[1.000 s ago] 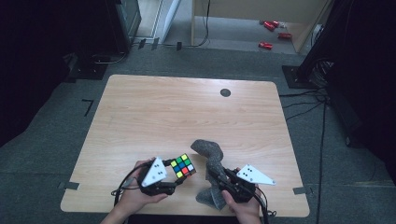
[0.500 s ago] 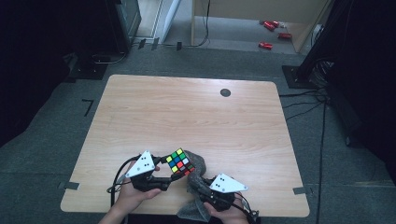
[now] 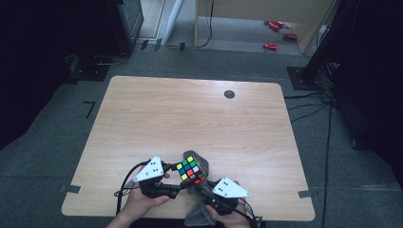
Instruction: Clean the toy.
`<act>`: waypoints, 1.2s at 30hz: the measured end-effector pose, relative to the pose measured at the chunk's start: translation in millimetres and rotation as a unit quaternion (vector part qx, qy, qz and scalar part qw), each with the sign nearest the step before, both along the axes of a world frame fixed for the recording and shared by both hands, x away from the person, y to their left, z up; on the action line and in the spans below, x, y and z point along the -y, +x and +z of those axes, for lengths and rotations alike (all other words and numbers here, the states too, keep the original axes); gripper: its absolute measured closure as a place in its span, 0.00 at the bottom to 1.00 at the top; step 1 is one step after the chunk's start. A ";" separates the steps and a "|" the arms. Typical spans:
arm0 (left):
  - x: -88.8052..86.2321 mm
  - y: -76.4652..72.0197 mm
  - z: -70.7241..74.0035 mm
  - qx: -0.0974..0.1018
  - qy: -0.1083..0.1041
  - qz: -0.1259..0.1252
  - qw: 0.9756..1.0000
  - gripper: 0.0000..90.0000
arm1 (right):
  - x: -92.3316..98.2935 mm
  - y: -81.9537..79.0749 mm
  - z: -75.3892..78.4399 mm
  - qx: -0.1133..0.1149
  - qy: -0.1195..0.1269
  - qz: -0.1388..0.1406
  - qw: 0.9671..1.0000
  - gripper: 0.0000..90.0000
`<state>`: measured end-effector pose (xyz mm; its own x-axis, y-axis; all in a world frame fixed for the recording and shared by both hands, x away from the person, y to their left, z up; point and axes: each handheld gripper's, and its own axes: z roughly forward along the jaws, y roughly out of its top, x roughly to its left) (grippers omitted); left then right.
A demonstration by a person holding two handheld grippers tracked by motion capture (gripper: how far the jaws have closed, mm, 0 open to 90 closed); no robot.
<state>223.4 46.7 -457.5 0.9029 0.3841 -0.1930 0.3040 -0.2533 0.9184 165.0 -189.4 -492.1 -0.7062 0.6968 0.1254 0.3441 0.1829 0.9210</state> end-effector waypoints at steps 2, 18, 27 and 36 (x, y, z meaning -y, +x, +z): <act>-1.1 0.8 -0.3 -0.004 -0.003 -0.001 1.000 0.39 | -2.9 -1.2 0.2 0.001 -0.003 0.010 1.000 0.83; -14.3 7.9 -7.0 0.028 0.096 0.054 0.993 0.39 | 39.1 16.5 7.2 0.005 0.011 -0.105 0.994 0.71; -24.3 13.3 -14.8 0.026 0.164 0.071 0.984 0.39 | 53.3 22.1 10.4 -0.019 0.012 -0.136 0.990 0.44; -32.7 17.0 -14.1 0.019 0.181 0.086 0.979 0.39 | 55.4 21.5 16.9 -0.026 -0.005 -0.155 0.988 0.29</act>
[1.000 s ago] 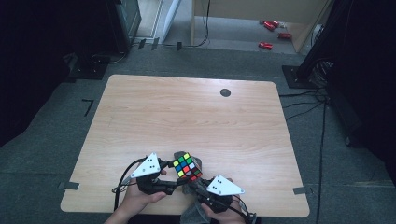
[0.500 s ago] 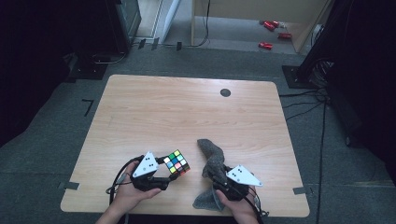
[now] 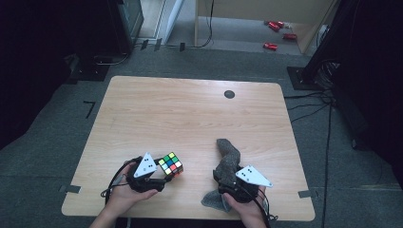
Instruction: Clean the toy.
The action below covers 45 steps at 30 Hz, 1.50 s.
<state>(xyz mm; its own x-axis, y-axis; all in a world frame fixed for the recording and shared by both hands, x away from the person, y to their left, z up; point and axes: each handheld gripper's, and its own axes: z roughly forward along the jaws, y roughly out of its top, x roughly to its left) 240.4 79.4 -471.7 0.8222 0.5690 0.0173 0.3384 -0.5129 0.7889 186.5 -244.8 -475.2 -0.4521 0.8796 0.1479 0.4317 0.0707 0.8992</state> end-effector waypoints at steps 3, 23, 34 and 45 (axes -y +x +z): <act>0.0 0.7 -2.2 -0.001 0.003 0.002 1.000 0.39 | 2.2 0.7 0.6 -0.008 -0.011 0.000 1.000 0.28; 2.7 1.1 -4.9 0.002 0.002 -0.005 1.000 0.39 | 65.5 2.6 -6.2 -0.077 -0.077 -0.058 0.992 0.77; 7.6 0.7 -8.0 0.001 0.015 -0.009 1.000 0.39 | 70.2 -3.3 12.4 -0.030 -0.065 -0.092 0.993 0.42; 15.7 1.2 -11.9 -0.020 0.006 -0.024 0.999 0.39 | 39.6 -12.2 27.2 0.012 -0.036 -0.031 0.999 0.41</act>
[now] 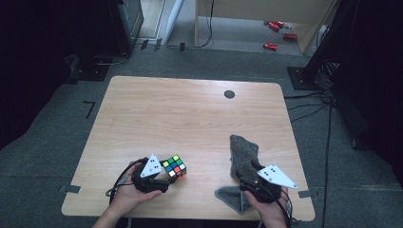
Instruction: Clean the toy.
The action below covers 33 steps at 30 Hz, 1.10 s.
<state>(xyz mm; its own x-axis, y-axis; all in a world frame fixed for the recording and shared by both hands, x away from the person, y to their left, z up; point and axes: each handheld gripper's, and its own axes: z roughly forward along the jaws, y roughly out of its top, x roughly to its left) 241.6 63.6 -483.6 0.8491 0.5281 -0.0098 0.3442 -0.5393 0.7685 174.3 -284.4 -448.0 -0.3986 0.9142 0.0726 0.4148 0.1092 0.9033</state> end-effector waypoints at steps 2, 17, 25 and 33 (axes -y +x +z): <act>3.1 -0.8 -1.8 -0.004 0.002 -0.007 1.000 0.39 | -14.3 1.4 -6.6 -0.007 0.008 0.036 0.999 0.43; 18.9 0.0 -15.2 -0.066 -0.023 -0.044 0.997 0.39 | -66.3 2.7 -49.3 -0.032 -0.006 0.163 0.986 0.65; 12.3 8.6 -15.9 -0.114 -0.054 -0.040 0.991 0.39 | -74.3 2.0 -58.2 -0.023 -0.017 0.188 0.982 0.56; 7.4 16.9 -17.1 -0.160 -0.081 -0.038 0.983 0.39 | -78.1 4.5 -65.4 -0.030 -0.027 0.196 0.980 0.52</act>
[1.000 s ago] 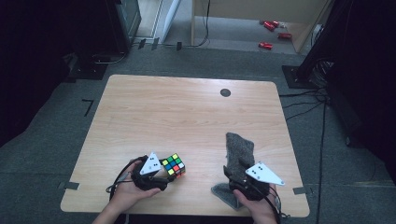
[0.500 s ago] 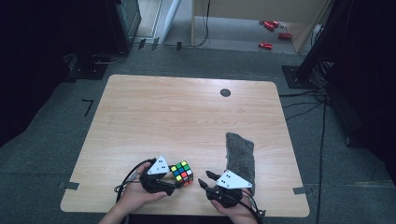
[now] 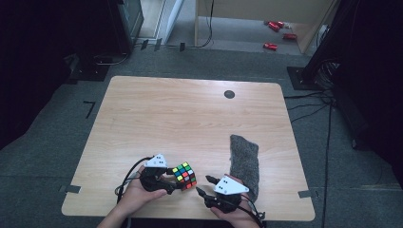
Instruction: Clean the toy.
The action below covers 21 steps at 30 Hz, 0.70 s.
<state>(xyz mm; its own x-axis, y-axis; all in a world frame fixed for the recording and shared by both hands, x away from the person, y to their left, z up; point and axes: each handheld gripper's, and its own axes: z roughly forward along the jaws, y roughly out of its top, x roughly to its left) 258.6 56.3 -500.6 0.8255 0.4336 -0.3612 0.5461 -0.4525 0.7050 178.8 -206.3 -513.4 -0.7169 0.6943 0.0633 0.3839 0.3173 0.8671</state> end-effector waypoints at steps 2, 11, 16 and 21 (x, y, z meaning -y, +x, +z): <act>0.1 0.1 -0.1 -0.003 -0.001 0.000 1.000 0.39 | -2.0 0.1 -0.7 0.006 -0.005 0.001 1.000 0.50; -3.1 0.7 6.5 -0.025 -0.008 -0.012 1.000 0.39 | -0.6 -4.7 5.9 0.049 -0.003 0.022 0.999 0.41; -9.7 0.8 17.3 -0.035 -0.025 -0.026 0.999 0.39 | 3.5 -7.1 12.3 0.083 0.003 0.044 0.996 0.41; -16.6 0.5 24.2 -0.028 -0.037 -0.029 0.998 0.39 | 7.8 -9.4 17.7 0.112 0.009 0.077 0.991 0.41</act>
<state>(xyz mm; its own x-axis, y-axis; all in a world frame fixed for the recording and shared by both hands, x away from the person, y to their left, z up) 259.1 72.8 -476.4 0.8261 0.3552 -0.4375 0.5602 -0.4330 0.7062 169.4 -214.1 -495.7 -0.8121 0.5752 -0.0979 0.1299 0.3417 0.9308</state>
